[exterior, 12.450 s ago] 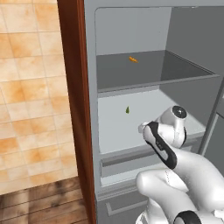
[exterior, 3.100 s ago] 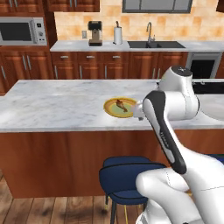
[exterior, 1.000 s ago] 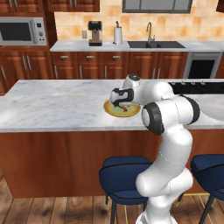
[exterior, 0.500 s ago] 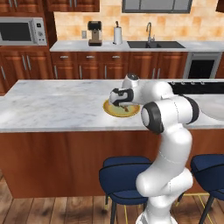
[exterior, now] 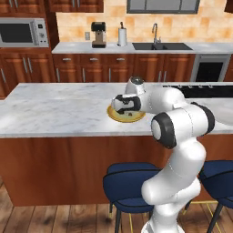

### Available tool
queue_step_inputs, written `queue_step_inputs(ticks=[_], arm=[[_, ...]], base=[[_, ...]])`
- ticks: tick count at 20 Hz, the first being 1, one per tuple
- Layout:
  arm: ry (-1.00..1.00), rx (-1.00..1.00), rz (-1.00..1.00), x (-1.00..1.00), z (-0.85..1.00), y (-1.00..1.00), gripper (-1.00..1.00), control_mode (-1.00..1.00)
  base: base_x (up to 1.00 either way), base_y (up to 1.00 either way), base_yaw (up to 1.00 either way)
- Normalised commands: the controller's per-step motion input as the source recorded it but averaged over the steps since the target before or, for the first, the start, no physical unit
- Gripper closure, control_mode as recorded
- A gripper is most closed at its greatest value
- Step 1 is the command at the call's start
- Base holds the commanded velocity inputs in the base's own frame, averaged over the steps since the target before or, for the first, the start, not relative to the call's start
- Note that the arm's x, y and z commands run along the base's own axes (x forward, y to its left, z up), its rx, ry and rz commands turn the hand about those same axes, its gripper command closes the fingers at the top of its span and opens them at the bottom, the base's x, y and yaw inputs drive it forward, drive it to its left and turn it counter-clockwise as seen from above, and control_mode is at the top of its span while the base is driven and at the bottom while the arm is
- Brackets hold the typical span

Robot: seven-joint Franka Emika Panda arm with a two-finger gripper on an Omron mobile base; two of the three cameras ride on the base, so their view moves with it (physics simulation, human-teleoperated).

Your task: Transport the chicken drumstick and mushroom to the fridge. Place the chicken drumstick on the rack containing meat and place the mushroom on the rack containing the vegetable, ensuring meats and vegetables are on different racks.

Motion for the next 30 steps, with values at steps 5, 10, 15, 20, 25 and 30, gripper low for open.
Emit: queue_step_inputs(ticks=[5,10,15,20,25,30], arm=[[-0.15,0.00,0.00,-0.99,0.64,0.00,1.00,-1.00],[-0.07,0.01,0.00,-1.00,0.66,-0.14,1.00,-1.00],[-0.03,0.03,0.00,-1.00,0.91,-0.09,1.00,-1.00],[0.00,0.01,0.04,-1.00,0.85,-0.15,1.00,-1.00],[-0.02,0.00,0.08,-1.00,0.73,-0.18,1.00,-1.00],[0.00,0.00,0.07,-1.00,0.59,-0.08,1.00,-1.00]], base=[[0.00,0.00,0.00],[0.00,0.00,0.00],[0.00,0.00,0.00],[0.00,0.00,0.00],[0.00,0.00,0.00],[0.00,0.00,0.00]])
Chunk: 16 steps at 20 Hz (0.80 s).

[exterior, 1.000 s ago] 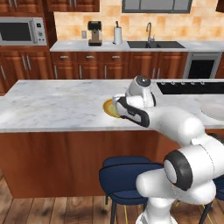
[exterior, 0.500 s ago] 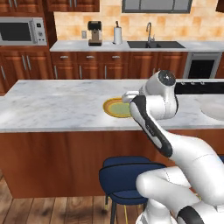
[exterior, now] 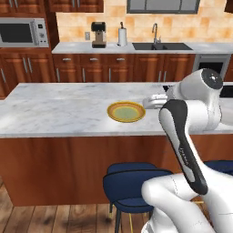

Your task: Transport the chicken drumstick and mushroom to the fridge. Place the chicken drumstick on the rack containing meat and place the mushroom on the rack containing the vegetable, ensuring meats and vegetables are on different racks.

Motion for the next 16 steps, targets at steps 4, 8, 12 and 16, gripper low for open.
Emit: queue_step_inputs(ticks=[4,8,12,16], arm=[[0.00,0.00,0.04,-1.00,0.47,-0.01,1.00,-1.00],[0.00,0.00,0.01,-1.00,0.54,0.00,1.00,-1.00],[0.00,0.00,0.00,-1.00,0.52,0.00,1.00,-1.00],[0.00,0.00,0.00,-1.00,0.39,0.00,1.00,-1.00]], base=[[0.00,0.00,0.00],[0.00,0.00,0.00],[0.00,0.00,0.00],[0.00,0.00,0.00]])
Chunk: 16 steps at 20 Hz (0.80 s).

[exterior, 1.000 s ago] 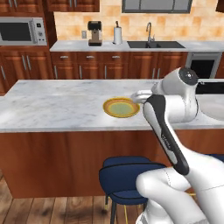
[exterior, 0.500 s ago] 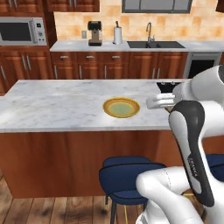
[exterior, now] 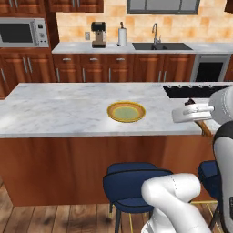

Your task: Transport the chicken drumstick and mushroom to the fridge. Place the chicken drumstick on the rack containing meat and place the mushroom on the rack containing the vegetable, ensuring meats and vegetables are on different racks.

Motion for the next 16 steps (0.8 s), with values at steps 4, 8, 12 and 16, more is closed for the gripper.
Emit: queue_step_inputs(ticks=[4,8,12,16], arm=[[0.00,0.00,0.00,-0.50,0.14,-0.01,1.00,1.00],[0.00,0.00,0.00,0.00,0.00,0.00,1.00,1.00],[0.00,0.00,0.00,0.00,0.00,0.00,1.00,1.00],[0.00,0.00,0.00,0.00,0.00,0.00,1.00,1.00]], base=[[-0.50,-0.09,0.00],[-0.58,-0.50,-0.24],[0.00,-0.29,-0.89],[0.00,0.00,-1.00]])
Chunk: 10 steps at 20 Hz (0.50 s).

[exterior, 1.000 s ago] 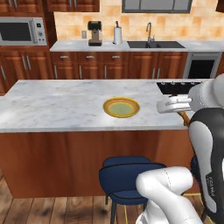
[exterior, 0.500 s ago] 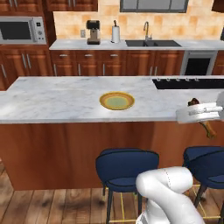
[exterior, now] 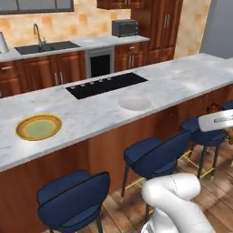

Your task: Transport the chicken drumstick and mushroom to the fridge. Place the chicken drumstick on the rack containing meat and place the mushroom on the rack containing the vegetable, ensuring meats and vegetables are on different racks.

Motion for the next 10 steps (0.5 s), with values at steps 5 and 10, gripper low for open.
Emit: queue_step_inputs(ticks=[5,10], arm=[[0.00,0.00,0.00,0.00,0.00,0.00,1.00,1.00],[0.00,0.00,0.00,0.00,0.00,0.00,1.00,1.00]], base=[[0.00,0.00,-1.00],[0.00,0.00,-0.99]])
